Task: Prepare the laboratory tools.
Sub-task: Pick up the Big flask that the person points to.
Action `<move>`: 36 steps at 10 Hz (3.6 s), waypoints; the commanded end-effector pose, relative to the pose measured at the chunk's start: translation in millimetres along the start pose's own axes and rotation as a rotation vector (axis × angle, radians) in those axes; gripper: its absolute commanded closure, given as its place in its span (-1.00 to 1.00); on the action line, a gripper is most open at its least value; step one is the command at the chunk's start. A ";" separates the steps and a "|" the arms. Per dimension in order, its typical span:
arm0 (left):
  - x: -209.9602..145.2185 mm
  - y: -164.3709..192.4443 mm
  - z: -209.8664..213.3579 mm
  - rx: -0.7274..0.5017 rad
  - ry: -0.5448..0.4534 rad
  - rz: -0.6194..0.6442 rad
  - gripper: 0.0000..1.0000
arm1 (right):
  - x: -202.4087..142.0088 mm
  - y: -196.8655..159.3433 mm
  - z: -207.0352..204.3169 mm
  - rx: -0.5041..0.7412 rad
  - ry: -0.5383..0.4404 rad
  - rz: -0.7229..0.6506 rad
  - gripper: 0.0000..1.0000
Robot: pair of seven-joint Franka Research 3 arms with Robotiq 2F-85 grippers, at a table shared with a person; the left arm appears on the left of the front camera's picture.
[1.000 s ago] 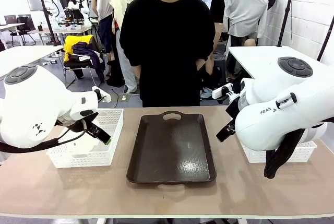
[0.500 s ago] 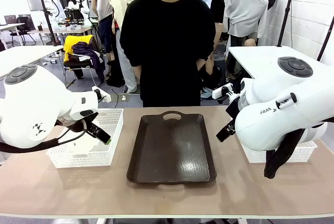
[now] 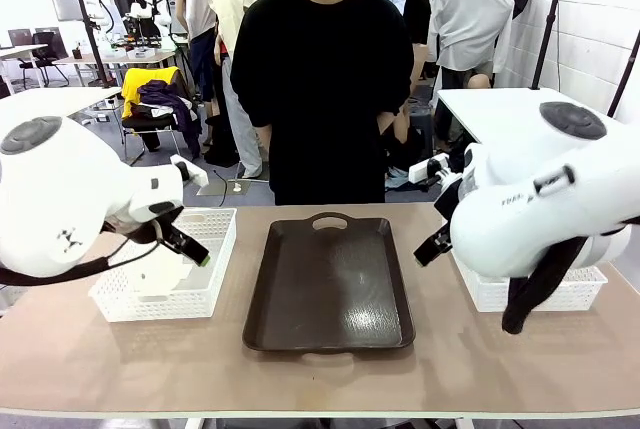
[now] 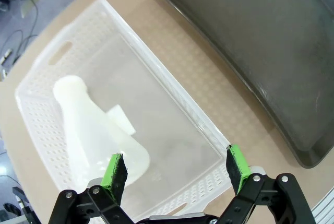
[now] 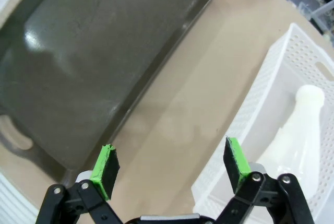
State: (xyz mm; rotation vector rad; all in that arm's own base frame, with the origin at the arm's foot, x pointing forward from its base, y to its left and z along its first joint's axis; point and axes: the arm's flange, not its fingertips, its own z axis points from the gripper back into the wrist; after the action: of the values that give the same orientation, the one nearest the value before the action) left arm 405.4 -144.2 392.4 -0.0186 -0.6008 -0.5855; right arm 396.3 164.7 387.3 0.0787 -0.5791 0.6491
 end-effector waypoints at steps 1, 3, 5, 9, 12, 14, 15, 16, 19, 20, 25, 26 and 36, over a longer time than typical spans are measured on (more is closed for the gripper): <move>8.6 20.1 45.4 -0.053 -0.108 0.075 -1.00 | 0.8 -32.5 57.2 0.108 -0.076 -0.075 -1.00; 12.0 36.9 80.7 -0.235 -0.235 0.132 -1.00 | -4.0 -63.3 94.4 0.232 -0.152 -0.165 -1.00; 7.6 56.7 109.2 -0.417 -0.352 0.195 -1.00 | -16.3 -100.3 113.8 0.436 -0.170 -0.265 -1.00; -23.2 103.8 113.3 -0.731 -0.524 0.463 -1.00 | -50.8 -160.6 112.8 0.787 -0.215 -0.461 -1.00; -40.0 121.7 98.6 -0.923 -0.569 0.590 -1.00 | -68.2 -178.2 104.9 0.875 -0.214 -0.549 -1.00; -43.0 124.9 89.8 -0.943 -0.556 0.655 -1.00 | -67.9 -182.7 97.6 0.882 -0.195 -0.575 -1.00; -43.0 123.2 89.0 -0.944 -0.545 0.653 -1.00 | -67.4 -182.1 96.1 0.883 -0.190 -0.578 -1.00; -43.7 122.1 87.4 -0.949 -0.519 0.659 -1.00 | -67.7 -181.0 95.3 0.885 -0.186 -0.579 -1.00; -45.8 122.0 80.3 -0.982 -0.452 0.681 -1.00 | -67.4 -179.8 92.1 0.894 -0.187 -0.569 -1.00; -44.2 120.6 78.3 -0.982 -0.433 0.651 -1.00 | -66.6 -180.4 91.3 0.864 -0.191 -0.573 -1.00; -46.0 121.5 82.9 -0.983 -0.479 0.672 -1.00 | -70.4 -177.8 93.7 0.869 -0.154 -0.581 -1.00; -46.0 121.5 82.9 -0.983 -0.479 0.672 -1.00 | -70.4 -177.8 93.7 0.869 -0.154 -0.581 -1.00; -46.0 121.5 82.9 -0.983 -0.479 0.672 -1.00 | -70.4 -177.8 93.7 0.869 -0.154 -0.581 -1.00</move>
State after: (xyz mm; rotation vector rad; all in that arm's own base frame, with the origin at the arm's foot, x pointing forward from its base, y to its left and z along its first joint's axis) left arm 393.8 -2.3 456.3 -1.2638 -0.6685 -0.1778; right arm 411.0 -39.2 448.3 1.0764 -0.3611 0.2739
